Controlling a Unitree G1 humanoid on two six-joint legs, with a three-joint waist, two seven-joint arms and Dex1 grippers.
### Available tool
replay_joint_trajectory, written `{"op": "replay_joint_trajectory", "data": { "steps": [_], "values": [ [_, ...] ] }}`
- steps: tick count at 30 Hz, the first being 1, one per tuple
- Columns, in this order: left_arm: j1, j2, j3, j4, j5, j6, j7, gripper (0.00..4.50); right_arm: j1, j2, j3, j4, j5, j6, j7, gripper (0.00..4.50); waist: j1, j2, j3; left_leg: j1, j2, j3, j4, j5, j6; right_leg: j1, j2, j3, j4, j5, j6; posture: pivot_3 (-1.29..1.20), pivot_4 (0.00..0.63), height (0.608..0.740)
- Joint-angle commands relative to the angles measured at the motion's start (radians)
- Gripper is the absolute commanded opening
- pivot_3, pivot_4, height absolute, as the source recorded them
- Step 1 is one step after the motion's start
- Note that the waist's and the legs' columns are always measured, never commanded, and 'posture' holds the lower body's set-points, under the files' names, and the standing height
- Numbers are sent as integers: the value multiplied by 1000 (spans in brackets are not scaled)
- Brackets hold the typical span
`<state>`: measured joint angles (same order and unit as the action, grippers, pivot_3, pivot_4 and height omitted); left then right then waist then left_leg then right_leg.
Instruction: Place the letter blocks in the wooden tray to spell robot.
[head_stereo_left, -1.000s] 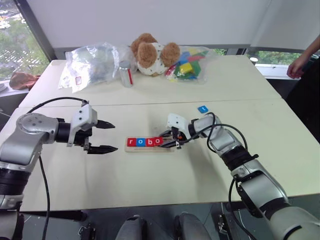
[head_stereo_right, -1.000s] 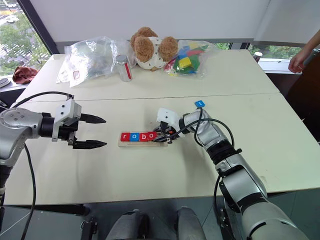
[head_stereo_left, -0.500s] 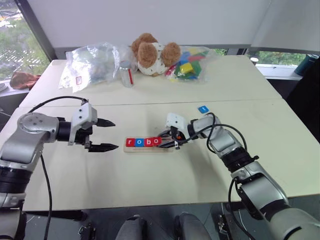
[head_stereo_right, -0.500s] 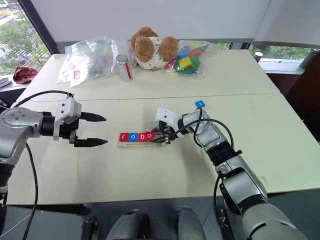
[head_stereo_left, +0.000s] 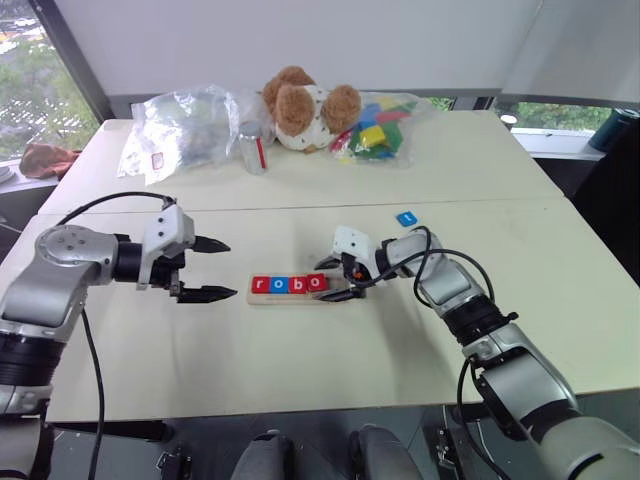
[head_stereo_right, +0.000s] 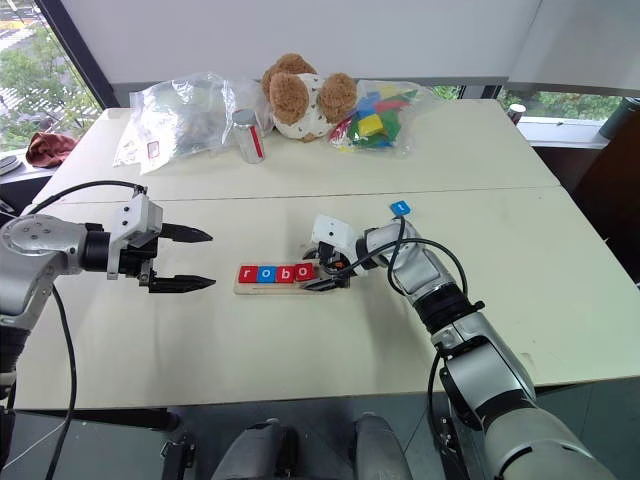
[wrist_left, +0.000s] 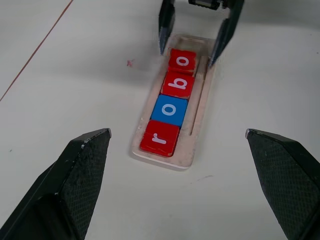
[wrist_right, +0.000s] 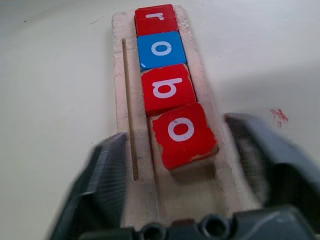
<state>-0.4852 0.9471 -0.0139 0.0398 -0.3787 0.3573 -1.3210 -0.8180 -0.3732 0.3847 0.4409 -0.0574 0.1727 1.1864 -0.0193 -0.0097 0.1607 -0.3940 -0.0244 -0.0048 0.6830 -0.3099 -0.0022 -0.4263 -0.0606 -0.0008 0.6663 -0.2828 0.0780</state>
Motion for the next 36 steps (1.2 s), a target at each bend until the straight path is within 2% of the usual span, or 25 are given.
{"op": "replay_joint_trajectory", "data": {
  "steps": [1,4,8,11,14,20,28,36],
  "values": [
    [-20,1,24,-4,3,-17,5,4500,3,-2,-5,-18,4,-7,2,4471,0,0,0,0,0,0,0,0,0,0,0,0,0,0,0,0,150,740],
    [-21,0,24,-4,3,-17,7,4500,-3,-2,-19,-35,16,12,0,4471,0,0,0,0,0,0,0,0,0,0,0,0,0,0,0,0,150,740],
    [-13,1,32,-18,-8,-6,13,4500,3,-20,-116,-140,109,156,-16,4471,1,0,0,0,0,0,0,-1,1,0,0,0,0,0,0,0,150,740],
    [-22,-4,43,-22,-29,19,19,4500,82,-60,-161,-282,164,263,-25,4471,9,0,0,0,0,-1,0,-1,2,0,0,0,0,0,0,0,150,740],
    [-39,-17,31,-11,-25,18,21,4500,139,-56,-142,-358,173,300,-47,4471,7,-1,0,-1,0,-2,0,-2,4,1,0,-1,-1,0,0,0,150,740],
    [-68,-35,17,2,-14,22,7,4500,131,-17,-89,-257,131,225,-90,4471,-3,-1,0,1,0,-1,0,-2,3,0,0,0,1,0,0,0,150,740],
    [-25,11,30,-65,-36,70,-39,4500,76,-7,-62,-55,93,102,-73,4471,1,-1,0,0,0,-1,0,-2,3,0,0,-1,0,0,0,0,150,740],
    [-10,16,38,-69,-36,76,-26,4500,86,6,-63,-97,117,118,-44,4471,1,-1,0,0,0,-1,0,-2,3,0,0,-1,0,0,0,0,150,740]
  ]
}}
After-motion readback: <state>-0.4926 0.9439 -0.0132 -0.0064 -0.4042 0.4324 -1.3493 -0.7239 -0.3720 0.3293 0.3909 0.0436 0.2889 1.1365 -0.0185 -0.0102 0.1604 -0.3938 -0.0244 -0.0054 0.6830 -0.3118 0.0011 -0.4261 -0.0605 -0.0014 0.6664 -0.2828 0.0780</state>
